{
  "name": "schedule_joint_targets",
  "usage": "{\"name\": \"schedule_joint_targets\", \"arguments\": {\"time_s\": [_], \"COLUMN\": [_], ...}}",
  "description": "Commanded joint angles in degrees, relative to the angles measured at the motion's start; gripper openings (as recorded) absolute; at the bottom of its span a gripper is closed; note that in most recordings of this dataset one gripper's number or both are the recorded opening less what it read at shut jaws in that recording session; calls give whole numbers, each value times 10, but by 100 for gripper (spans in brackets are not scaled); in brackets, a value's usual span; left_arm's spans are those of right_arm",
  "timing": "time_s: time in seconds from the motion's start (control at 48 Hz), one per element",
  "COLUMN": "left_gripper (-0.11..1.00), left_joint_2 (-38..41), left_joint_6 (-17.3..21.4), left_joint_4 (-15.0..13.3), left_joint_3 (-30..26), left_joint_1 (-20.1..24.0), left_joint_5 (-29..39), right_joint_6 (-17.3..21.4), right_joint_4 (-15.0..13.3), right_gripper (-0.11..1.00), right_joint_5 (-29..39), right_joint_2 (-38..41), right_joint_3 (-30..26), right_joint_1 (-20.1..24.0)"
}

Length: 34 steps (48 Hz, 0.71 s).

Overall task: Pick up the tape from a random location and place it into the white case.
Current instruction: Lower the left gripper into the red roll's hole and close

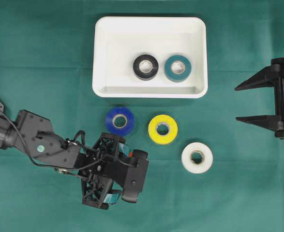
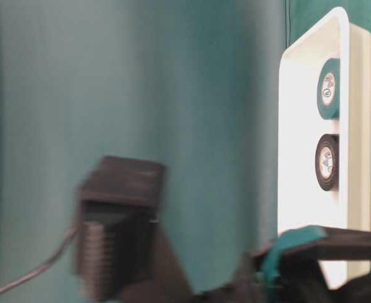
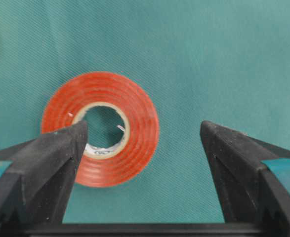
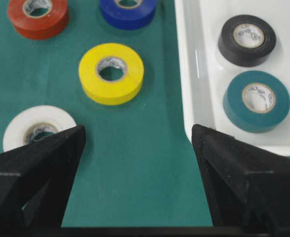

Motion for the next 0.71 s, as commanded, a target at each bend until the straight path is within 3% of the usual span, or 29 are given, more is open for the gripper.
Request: {"name": "schedule_joint_targets", "arguments": {"time_s": [0.0, 0.688], "left_gripper": [89, 89], "left_joint_2": [5, 66], "left_joint_6": [1, 2], "left_joint_4": [1, 2], "left_joint_3": [-4, 4], "left_joint_1": [-4, -3], "left_joint_5": [-5, -54], "right_joint_6": [1, 1], "right_joint_4": [0, 1], "right_gripper": [82, 82], "right_joint_5": [-6, -6], "right_joint_2": [2, 2], "right_joint_3": [-12, -11], "right_joint_1": [0, -5]}}
